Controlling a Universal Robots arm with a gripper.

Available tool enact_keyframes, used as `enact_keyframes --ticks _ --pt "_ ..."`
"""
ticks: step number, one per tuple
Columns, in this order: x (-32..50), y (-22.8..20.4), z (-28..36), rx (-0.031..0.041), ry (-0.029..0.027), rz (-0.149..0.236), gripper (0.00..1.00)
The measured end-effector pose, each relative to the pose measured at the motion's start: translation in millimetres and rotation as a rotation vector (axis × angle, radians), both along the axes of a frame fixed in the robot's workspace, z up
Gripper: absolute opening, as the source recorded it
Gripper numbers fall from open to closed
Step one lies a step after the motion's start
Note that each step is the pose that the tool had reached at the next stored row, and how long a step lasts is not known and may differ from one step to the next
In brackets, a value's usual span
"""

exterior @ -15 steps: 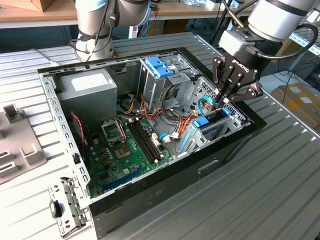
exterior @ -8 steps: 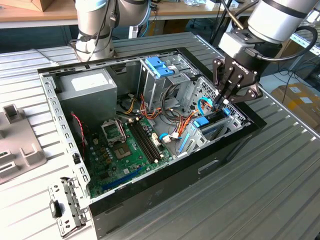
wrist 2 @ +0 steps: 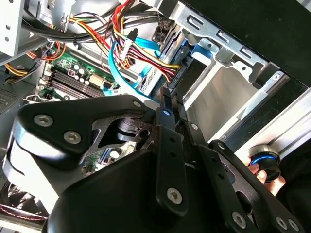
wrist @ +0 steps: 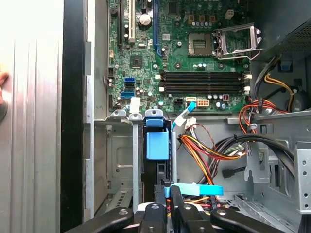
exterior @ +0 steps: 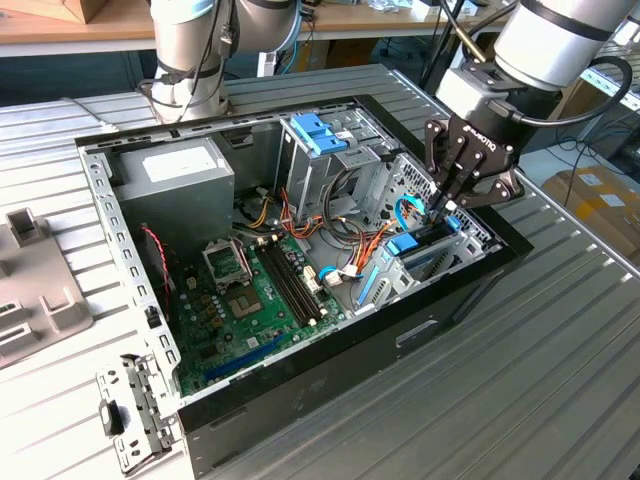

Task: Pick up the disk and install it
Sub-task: 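Insert the second disk wire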

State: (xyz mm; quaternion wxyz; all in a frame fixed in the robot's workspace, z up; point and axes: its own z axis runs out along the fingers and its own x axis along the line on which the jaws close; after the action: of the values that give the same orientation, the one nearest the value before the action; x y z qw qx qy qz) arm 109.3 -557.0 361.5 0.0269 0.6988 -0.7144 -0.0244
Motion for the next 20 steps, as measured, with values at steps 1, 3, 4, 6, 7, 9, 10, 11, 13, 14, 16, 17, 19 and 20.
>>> enact_keyframes --ticks 1,3,4,6,7,9,10,11,13,14,16,17,19,20 --pt "0.0 0.0 -0.5 0.0 0.0 0.0 0.16" --pt "0.0 -0.2 -1.9 0.0018 -0.0001 0.0 0.16" --pt "0.0 -0.2 -2.4 0.0042 0.0 0.0 0.16" --pt "0.0 -0.5 -3.3 0.0145 0.0 0.0 0.16" --pt "0.0 -1.0 -3.6 0.0234 0.0 0.0 0.16" --pt "0.0 -2.6 -4.5 0.0445 0.0 0.0 0.16" --pt "0.0 -4.1 -4.8 0.0561 -0.0001 0.0 0.16" --pt "0.0 -7.6 -5.3 0.0751 0.0 0.0 0.16" --pt "0.0 -11.3 -5.6 0.09 0.0 0.0 0.16" --pt "0.0 -12.4 -5.9 0.093 0.0 0.0 0.16" --pt "0.1 -13.1 -7.8 0.0953 0.0 0.0 0.16" --pt "0.3 -13.7 -9.2 0.0949 0.0 0.0 0.16" --pt "0.5 -14.8 -10.1 0.0949 0.0 0.0 0.16" --pt "1.0 -15.6 -10.1 0.095 0.0 0.0 0.16"
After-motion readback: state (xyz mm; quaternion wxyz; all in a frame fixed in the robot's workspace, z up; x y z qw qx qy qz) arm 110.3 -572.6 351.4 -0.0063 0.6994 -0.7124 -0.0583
